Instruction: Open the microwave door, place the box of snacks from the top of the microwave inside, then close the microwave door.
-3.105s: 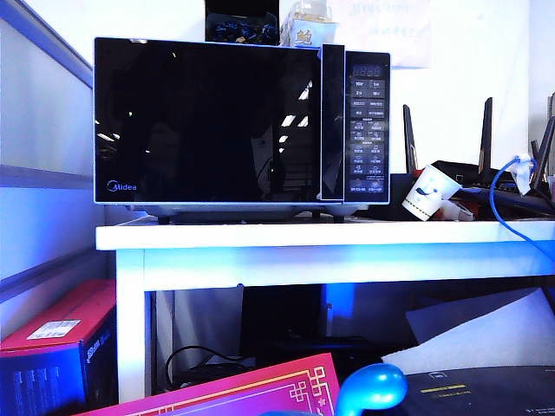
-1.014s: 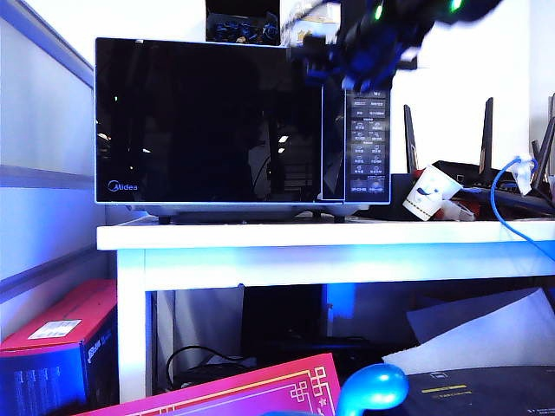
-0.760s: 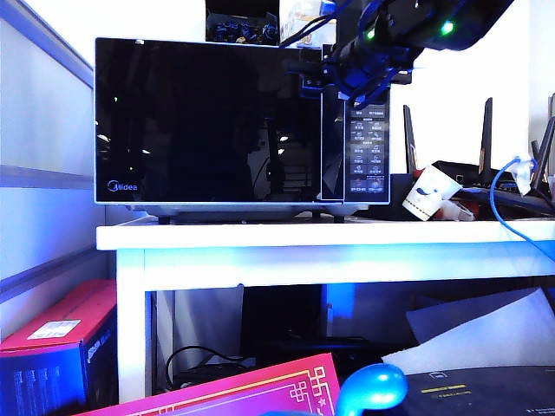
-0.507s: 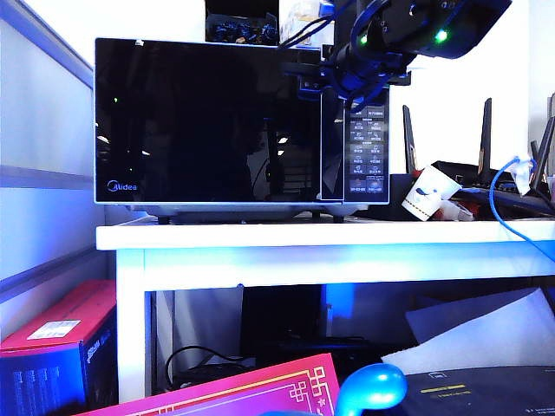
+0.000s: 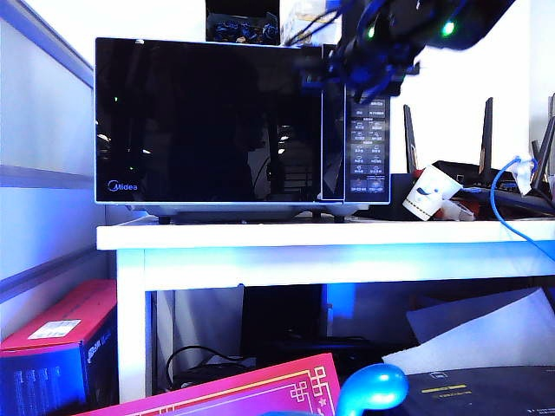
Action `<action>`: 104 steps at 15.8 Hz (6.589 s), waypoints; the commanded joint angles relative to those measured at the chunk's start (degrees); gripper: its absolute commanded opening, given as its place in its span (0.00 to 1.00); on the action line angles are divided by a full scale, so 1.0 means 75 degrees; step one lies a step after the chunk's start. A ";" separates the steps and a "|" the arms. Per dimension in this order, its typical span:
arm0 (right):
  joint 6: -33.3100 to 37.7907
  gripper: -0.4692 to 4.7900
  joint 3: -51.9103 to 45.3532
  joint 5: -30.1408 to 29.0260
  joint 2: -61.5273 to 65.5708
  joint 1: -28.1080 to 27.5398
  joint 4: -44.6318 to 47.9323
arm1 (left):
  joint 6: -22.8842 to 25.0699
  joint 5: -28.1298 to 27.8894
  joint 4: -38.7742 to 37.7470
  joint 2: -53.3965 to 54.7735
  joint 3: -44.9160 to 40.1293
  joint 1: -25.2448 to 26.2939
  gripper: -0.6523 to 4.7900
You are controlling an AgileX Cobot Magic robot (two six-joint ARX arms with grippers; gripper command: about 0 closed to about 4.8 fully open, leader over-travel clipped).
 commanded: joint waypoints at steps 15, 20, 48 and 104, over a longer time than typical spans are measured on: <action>0.0096 0.61 0.0472 -0.1125 0.0714 -0.0440 0.0632 | -0.0006 0.0015 -0.0020 -0.0035 0.0026 -0.0009 0.11; 0.0093 0.36 0.0472 -0.1125 0.0708 -0.0425 0.0641 | -0.0009 0.0015 -0.0041 -0.0035 0.0026 -0.0009 0.11; -0.0536 0.77 0.0466 -0.2037 -0.2477 -0.1985 -0.2981 | -0.0032 0.0015 -0.0093 -0.0035 0.0026 -0.0009 0.11; 0.1285 0.76 0.0562 -0.9646 -0.0799 -0.2104 -0.1932 | -0.0026 0.0012 -0.0414 -0.0020 0.0026 -0.0009 0.11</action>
